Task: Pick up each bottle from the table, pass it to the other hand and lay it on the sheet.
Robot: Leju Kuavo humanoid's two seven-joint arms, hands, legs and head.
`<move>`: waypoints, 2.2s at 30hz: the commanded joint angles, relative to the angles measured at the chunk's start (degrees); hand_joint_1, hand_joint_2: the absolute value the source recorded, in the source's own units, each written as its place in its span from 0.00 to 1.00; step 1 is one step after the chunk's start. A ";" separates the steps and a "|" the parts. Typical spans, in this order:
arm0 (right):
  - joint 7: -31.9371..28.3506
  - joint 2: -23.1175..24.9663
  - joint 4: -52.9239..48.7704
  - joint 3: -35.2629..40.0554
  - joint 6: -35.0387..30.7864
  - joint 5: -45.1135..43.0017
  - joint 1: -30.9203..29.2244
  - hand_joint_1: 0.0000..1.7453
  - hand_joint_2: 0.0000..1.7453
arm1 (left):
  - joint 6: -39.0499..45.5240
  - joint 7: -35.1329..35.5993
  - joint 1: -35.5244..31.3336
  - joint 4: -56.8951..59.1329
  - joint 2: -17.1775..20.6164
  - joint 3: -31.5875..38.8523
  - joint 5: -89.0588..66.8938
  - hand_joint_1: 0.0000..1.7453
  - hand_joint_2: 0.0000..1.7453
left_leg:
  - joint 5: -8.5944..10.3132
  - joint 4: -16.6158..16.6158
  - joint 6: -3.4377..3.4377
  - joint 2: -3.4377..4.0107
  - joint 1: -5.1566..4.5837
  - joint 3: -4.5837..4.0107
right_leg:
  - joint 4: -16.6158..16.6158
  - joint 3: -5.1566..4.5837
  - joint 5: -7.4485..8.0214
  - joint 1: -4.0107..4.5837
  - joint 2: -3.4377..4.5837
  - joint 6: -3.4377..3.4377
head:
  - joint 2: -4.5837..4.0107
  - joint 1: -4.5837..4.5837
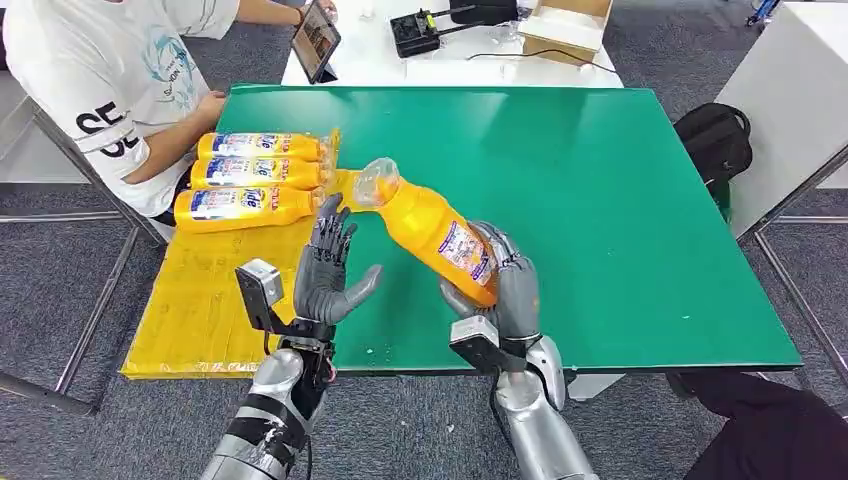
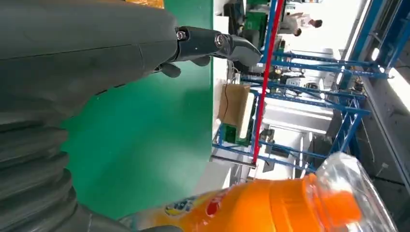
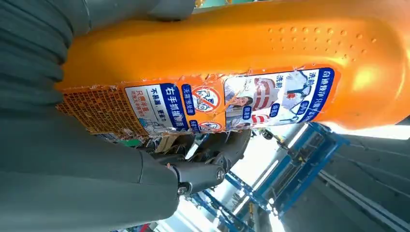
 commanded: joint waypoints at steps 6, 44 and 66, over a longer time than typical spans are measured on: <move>-2.29 3.25 15.07 3.25 -1.61 2.08 -4.17 1.00 1.00 | -6.08 1.21 -1.12 2.80 0.27 -5.49 2.63 0.00 1.00 | -0.10 -0.06 0.03 0.15 0.01 0.26 | -0.06 0.22 -0.05 0.04 0.10 -0.13 | 0.00 -0.02; 2.71 5.49 35.56 36.74 -4.57 -9.98 -10.65 1.00 1.00 | -1.72 0.19 -7.23 10.75 0.22 -11.87 10.51 1.00 1.00 | -0.09 0.00 0.03 -0.03 0.04 0.19 | 0.00 0.15 -0.13 0.07 -0.15 -0.16 | 0.00 0.00; -0.57 5.47 25.71 24.85 0.29 -1.16 -7.62 0.00 0.00 | 19.11 -1.36 -4.28 1.63 1.20 -3.68 -5.64 1.00 1.00 | -0.16 0.04 0.05 0.02 0.07 0.25 | 0.03 0.22 -0.20 0.11 -0.16 -0.21 | 0.00 0.02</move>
